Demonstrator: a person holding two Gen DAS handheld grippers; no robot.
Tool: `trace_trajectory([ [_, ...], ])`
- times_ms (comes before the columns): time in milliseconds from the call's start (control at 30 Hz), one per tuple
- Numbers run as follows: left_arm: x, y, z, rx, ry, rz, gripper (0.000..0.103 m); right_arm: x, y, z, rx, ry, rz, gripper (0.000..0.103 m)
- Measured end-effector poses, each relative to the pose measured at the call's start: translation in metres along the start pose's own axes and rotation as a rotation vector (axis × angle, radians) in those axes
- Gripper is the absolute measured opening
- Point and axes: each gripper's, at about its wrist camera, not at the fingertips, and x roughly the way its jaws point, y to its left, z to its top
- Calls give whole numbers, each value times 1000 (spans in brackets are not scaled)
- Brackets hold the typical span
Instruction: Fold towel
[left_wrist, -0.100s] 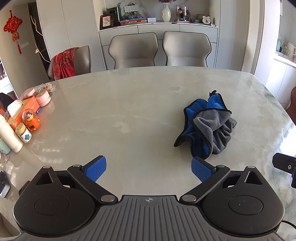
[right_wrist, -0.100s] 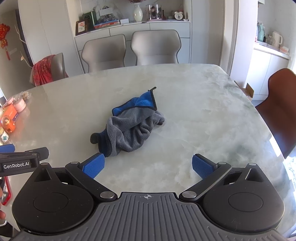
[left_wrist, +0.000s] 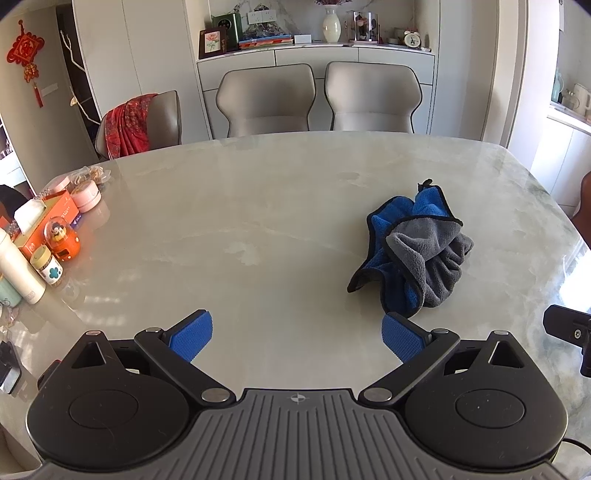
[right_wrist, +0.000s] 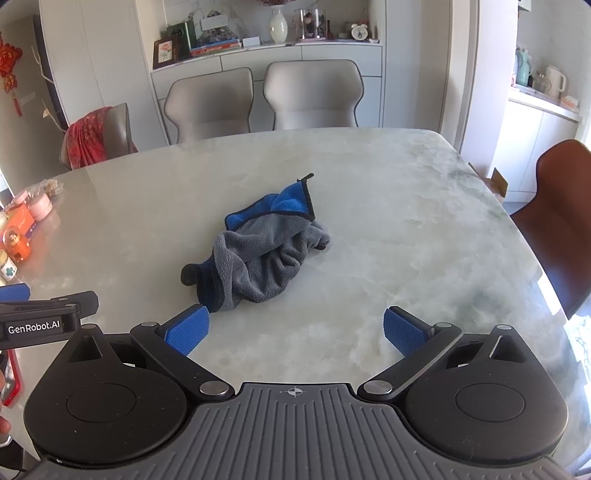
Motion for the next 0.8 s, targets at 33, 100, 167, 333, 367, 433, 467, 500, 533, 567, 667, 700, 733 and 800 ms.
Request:
trace_trajectory([
  [33, 0, 0, 0, -3, 0, -1, 101, 0, 0, 0, -1, 1, -1, 102],
  [100, -1, 1, -4, 4, -26, 0, 101, 0, -1, 1, -2, 4, -2, 102],
  [167, 0, 1, -5, 6, -21, 1, 101, 0, -2, 1, -3, 7, -4, 102],
  [333, 2, 1, 1, 10, 2, 5, 101, 0, 3, -1, -14, 1, -14, 102],
  [367, 2, 1, 1, 11, 3, 4, 101, 1, 1, 0, -11, 6, -10, 102],
  [433, 2, 0, 1, 12, 6, 5, 101, -1, 0, 2, -12, 11, -11, 102],
  [467, 2, 0, 1, 14, 7, 4, 101, 0, -1, 2, -13, 13, -12, 102],
  [500, 2, -1, 1, 15, 9, 3, 101, 1, -1, 1, -13, 15, -11, 102],
  [533, 2, -1, 1, 17, 10, 3, 101, 2, -1, 1, -14, 18, -9, 102],
  [567, 2, -1, 2, 17, 11, 2, 101, 2, 0, 2, -18, 21, -3, 102],
  [667, 4, 0, 0, 16, 11, -2, 101, 2, -1, 2, -32, 16, 31, 102],
  [700, 4, 0, 0, 15, 12, -4, 101, 1, 0, 2, -37, 9, 39, 102],
  [733, 5, 1, 0, 14, 12, -6, 101, 0, 0, 3, -43, 3, 44, 102],
  [800, 5, 1, 1, 13, 14, -10, 101, 0, 0, 3, -54, -2, 38, 102],
])
